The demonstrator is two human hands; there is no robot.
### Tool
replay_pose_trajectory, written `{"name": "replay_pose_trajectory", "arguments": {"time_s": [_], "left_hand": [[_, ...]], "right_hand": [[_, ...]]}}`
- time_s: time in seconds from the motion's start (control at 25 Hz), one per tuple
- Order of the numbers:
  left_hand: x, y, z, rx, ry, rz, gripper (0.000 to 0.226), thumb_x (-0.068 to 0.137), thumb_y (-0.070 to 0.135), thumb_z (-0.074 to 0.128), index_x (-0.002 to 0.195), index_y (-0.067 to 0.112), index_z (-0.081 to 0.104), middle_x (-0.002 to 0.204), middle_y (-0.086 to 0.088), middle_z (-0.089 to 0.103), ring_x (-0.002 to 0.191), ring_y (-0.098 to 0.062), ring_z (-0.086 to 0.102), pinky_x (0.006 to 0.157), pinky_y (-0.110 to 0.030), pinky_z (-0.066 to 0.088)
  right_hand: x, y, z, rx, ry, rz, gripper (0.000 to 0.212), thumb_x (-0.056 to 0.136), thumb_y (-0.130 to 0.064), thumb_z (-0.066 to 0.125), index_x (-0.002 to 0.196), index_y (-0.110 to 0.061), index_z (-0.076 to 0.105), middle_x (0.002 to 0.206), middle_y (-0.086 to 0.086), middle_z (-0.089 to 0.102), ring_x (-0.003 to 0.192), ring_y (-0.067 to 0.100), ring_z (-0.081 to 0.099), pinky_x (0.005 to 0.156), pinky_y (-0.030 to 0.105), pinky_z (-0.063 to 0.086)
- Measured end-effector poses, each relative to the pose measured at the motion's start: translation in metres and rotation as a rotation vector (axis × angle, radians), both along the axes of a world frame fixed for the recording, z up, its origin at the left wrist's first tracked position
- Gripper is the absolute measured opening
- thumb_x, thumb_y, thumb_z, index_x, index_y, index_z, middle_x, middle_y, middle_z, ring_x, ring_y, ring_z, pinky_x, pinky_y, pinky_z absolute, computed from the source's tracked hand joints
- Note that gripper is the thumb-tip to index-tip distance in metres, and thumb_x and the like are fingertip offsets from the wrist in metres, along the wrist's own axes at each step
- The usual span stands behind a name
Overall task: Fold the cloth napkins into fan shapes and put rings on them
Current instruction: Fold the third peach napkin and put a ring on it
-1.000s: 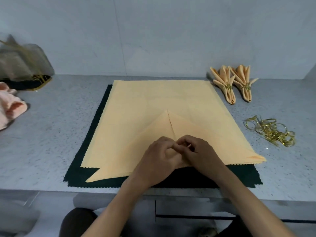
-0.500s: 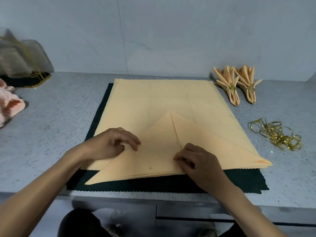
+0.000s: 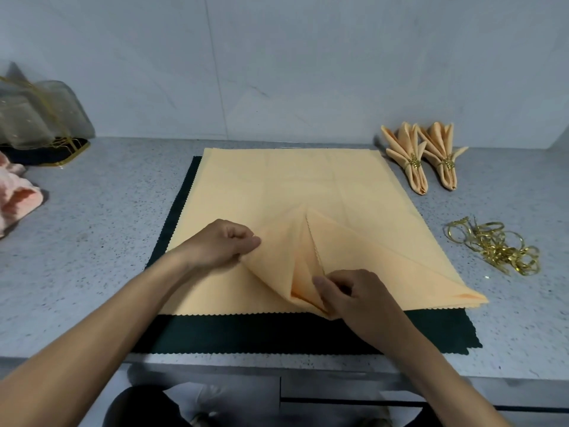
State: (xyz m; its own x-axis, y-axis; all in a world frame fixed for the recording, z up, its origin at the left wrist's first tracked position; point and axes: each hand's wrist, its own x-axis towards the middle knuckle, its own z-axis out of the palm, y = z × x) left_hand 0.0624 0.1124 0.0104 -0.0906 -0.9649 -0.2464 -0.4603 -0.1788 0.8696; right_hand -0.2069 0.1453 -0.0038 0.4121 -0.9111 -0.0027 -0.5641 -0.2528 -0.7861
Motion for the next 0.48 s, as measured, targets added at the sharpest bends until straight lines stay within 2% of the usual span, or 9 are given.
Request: {"name": "replay_pose_trajectory", "arguments": {"time_s": [0.08, 0.12, 0.2, 0.32, 0.4, 0.48], "left_hand": [[-0.010, -0.009, -0.011, -0.015, -0.058, 0.109, 0.040, 0.092, 0.039, 0.063, 0.064, 0.010, 0.064, 0.060, 0.000, 0.060, 0.056, -0.015, 0.052, 0.061, -0.024, 0.044], [-0.014, -0.011, -0.018, -0.033, -0.116, 0.150, 0.042, 0.087, 0.047, 0.061, 0.069, 0.009, 0.064, 0.065, -0.003, 0.063, 0.061, -0.019, 0.056, 0.069, -0.033, 0.048], [-0.021, -0.009, -0.025, -0.086, -0.258, 0.243, 0.044, 0.087, 0.050, 0.055, 0.068, 0.011, 0.059, 0.066, -0.004, 0.062, 0.066, -0.023, 0.058, 0.081, -0.042, 0.046], [-0.040, -0.001, -0.025, -0.235, -0.405, 0.347, 0.044, 0.101, 0.037, 0.045, 0.061, 0.017, 0.040, 0.060, 0.005, 0.047, 0.062, -0.017, 0.045, 0.085, -0.038, 0.034], [-0.043, 0.002, -0.025, -0.277, -0.414, 0.359, 0.043, 0.102, 0.036, 0.040, 0.063, 0.019, 0.034, 0.061, 0.004, 0.041, 0.061, -0.018, 0.039, 0.088, -0.038, 0.032], [-0.036, 0.000, -0.025, -0.179, -0.285, 0.323, 0.046, 0.099, 0.048, 0.042, 0.065, 0.017, 0.038, 0.063, 0.002, 0.045, 0.065, -0.018, 0.042, 0.086, -0.038, 0.034]], "right_hand": [[0.002, -0.003, 0.008, 0.107, -0.052, -0.093, 0.040, 0.088, -0.063, 0.054, 0.090, -0.026, 0.067, 0.074, -0.014, 0.067, 0.061, 0.000, 0.062, 0.058, 0.014, 0.041], [0.002, -0.004, 0.009, 0.141, -0.041, -0.130, 0.044, 0.083, -0.067, 0.057, 0.105, -0.029, 0.063, 0.084, -0.012, 0.070, 0.066, 0.000, 0.065, 0.057, 0.012, 0.044], [0.005, -0.004, 0.008, 0.152, -0.009, -0.158, 0.057, 0.076, -0.068, 0.066, 0.120, -0.034, 0.055, 0.093, -0.011, 0.070, 0.070, 0.002, 0.068, 0.055, 0.014, 0.050], [0.007, -0.002, 0.005, 0.168, -0.067, -0.154, 0.074, 0.065, -0.075, 0.069, 0.123, -0.031, 0.058, 0.093, -0.009, 0.071, 0.071, 0.003, 0.070, 0.058, 0.020, 0.056], [0.007, 0.001, 0.006, 0.198, -0.098, -0.129, 0.081, 0.058, -0.082, 0.066, 0.120, -0.030, 0.061, 0.096, -0.010, 0.071, 0.075, 0.004, 0.070, 0.063, 0.022, 0.057], [0.008, 0.002, 0.001, 0.128, 0.011, -0.080, 0.062, 0.065, -0.078, 0.067, 0.105, -0.031, 0.069, 0.090, -0.015, 0.070, 0.076, 0.000, 0.066, 0.064, 0.017, 0.052]]}}
